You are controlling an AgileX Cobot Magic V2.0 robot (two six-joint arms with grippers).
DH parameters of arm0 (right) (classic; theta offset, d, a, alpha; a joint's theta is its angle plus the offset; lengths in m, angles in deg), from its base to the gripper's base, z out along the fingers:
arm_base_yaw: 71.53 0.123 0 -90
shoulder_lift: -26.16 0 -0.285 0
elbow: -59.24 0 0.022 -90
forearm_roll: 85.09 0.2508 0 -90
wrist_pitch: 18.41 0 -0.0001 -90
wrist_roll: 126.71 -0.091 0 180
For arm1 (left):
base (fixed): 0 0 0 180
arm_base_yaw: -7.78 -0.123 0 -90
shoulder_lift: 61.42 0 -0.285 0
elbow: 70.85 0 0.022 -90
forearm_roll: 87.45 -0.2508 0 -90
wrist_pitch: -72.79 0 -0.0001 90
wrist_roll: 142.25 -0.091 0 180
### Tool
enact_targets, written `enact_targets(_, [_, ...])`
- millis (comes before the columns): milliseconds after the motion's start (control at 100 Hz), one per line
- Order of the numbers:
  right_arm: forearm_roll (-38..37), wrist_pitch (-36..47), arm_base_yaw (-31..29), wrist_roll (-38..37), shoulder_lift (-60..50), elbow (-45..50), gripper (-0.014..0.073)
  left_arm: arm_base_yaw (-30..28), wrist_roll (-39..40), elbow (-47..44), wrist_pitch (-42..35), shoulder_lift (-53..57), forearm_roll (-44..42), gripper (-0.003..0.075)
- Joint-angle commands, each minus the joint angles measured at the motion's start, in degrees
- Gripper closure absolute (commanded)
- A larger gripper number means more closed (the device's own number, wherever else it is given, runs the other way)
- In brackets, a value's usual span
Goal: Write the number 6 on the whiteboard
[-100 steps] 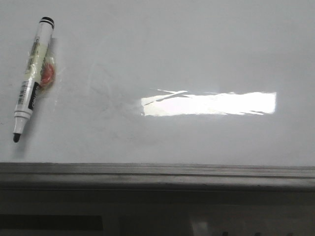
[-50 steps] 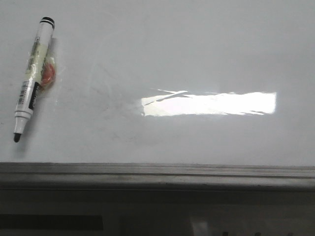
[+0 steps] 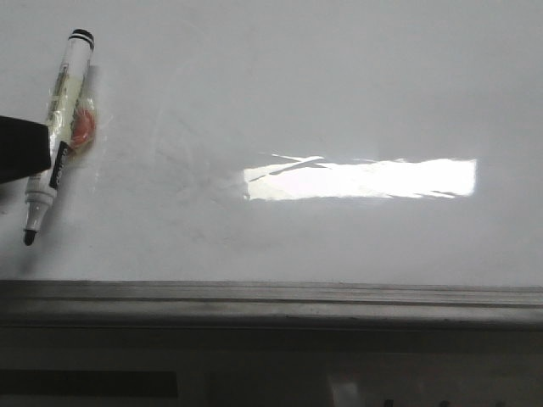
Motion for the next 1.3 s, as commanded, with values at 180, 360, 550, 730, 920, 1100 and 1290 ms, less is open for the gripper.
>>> enact_targets(180, [-0.1,4.0,0.2,0.4,1.0,-2.1,0.0657,0.5,0.5,1.8,-9.8,-8.0,0.9,0.0374])
enact_targets(360, [-0.1,2.1,0.9,0.4,1.0,-2.1,0.0657,0.5,0.5,1.8,-11.6,-10.7,2.3,0.058])
enact_targets(550, [-0.1,-1.2,9.9,0.4,3.3,-3.3,0.0657,0.5,0.5,1.8,-12.0,-10.8,2.2,0.0741])
enact_targets(730, [-0.1,-7.2,19.2,0.4,9.6,-8.3,0.0657,0.5,0.5,1.8,-12.2,-10.5,-4.8,0.0741])
enact_targets(920, [-0.1,-7.2,28.3,0.4,17.0,-15.7,0.0657,0.5,0.5,2.1,-12.8,-9.9,-16.3,0.0741])
enact_targets(1100, [-0.1,-7.2,40.3,6.3,24.2,-22.4,0.0613,0.5,0.5,4.8,-12.9,-9.9,-30.5,0.0741])
enact_targets(1290, [-0.3,-2.4,51.5,6.3,32.1,-26.4,0.0361,0.5,0.5,7.7,-13.0,-9.9,-33.4,0.0741])
